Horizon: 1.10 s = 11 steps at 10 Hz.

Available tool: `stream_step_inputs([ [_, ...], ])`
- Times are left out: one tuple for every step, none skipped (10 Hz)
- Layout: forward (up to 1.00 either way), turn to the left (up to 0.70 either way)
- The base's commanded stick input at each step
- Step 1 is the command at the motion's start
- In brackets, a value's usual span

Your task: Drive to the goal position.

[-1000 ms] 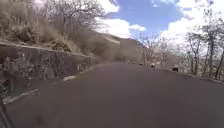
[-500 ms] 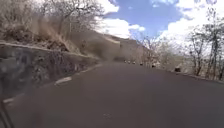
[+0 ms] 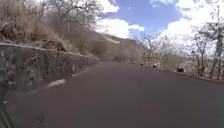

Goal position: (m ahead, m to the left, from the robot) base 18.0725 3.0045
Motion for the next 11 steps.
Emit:
stream_step_inputs([
  [0.70,0.00],
  [0.70,0.00],
  [0.70,0.00],
  [0.70,0.00],
  [0.70,0.00],
  [0.70,0.00],
  [0.70,0.00],
  [0.70,0.00],
  [0.70,0.00],
  [0.70,0.00],
  [0.70,0.00],
])
